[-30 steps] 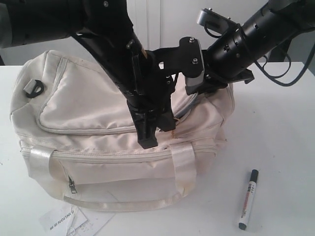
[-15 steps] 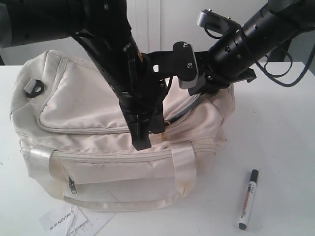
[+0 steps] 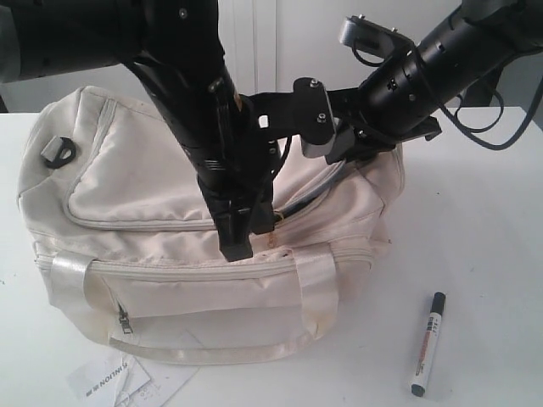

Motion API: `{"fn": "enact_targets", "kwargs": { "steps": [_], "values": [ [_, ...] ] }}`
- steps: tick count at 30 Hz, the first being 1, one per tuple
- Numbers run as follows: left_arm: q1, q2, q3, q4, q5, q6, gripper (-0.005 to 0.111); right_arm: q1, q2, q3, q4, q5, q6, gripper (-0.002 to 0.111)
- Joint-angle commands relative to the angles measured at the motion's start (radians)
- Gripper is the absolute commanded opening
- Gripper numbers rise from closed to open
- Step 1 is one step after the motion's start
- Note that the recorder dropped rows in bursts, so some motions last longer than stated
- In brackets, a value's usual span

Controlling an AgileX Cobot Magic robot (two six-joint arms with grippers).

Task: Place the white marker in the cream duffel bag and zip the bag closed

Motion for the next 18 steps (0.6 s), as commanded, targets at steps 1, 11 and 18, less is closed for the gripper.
{"fn": "enact_targets", "kwargs": {
  "steps": [1, 11, 18],
  "values": [
    [-0.002, -0.016, 0.0, 0.017, 0.093, -0.025, 0.0, -0.002, -0.002, 0.008, -0.024, -0.052, -0.02, 0.0],
    [-0.002, -0.016, 0.0, 0.035, 0.127, -0.037, 0.0, -0.002, -0.002, 0.008, -0.051, -0.056, -0.022, 0.0],
    [-0.002, -0.022, 0.0, 0.079, 0.158, -0.063, 0.0, -0.002, -0.002, 0.008, -0.056, -0.06, -0.022, 0.0]
  ]
}}
